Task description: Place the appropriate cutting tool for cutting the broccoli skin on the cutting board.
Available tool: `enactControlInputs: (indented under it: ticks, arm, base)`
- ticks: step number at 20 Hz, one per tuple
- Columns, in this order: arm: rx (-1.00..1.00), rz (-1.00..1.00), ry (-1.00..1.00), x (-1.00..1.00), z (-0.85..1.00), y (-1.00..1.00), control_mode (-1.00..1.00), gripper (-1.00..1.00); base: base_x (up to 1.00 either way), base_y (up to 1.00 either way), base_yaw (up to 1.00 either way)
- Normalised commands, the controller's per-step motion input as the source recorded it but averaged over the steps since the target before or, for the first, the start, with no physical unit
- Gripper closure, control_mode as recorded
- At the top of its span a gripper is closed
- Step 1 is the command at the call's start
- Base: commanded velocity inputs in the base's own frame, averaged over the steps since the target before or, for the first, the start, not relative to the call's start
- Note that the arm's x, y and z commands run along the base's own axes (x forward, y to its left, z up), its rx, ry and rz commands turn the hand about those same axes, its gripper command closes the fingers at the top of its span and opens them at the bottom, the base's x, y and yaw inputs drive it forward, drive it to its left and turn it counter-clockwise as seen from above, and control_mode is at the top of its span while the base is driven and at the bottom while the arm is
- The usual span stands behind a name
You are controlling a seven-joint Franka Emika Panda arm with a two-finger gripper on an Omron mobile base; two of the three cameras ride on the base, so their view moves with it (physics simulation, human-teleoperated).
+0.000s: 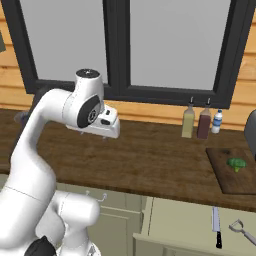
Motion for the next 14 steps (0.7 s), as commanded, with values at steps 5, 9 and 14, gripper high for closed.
enactControlInputs:
  ticks: [5,9,14]
  arm:
    - [0.09,0.0,0.0,-0.81,-0.62,-1.0,-1.0,-1.0]
    - [0.09,-0.01,0.09,-0.47,-0.41,-1.0,-1.0,-1.0]
    - [0.12,-0.04,0.22,-0.16,-0.15,-1.0,-1.0,-1.0]
  base:
    - [0.0,0.0,0.0]
    - [0.0,0.0,0.0]
    - [0.0,0.0,0.0]
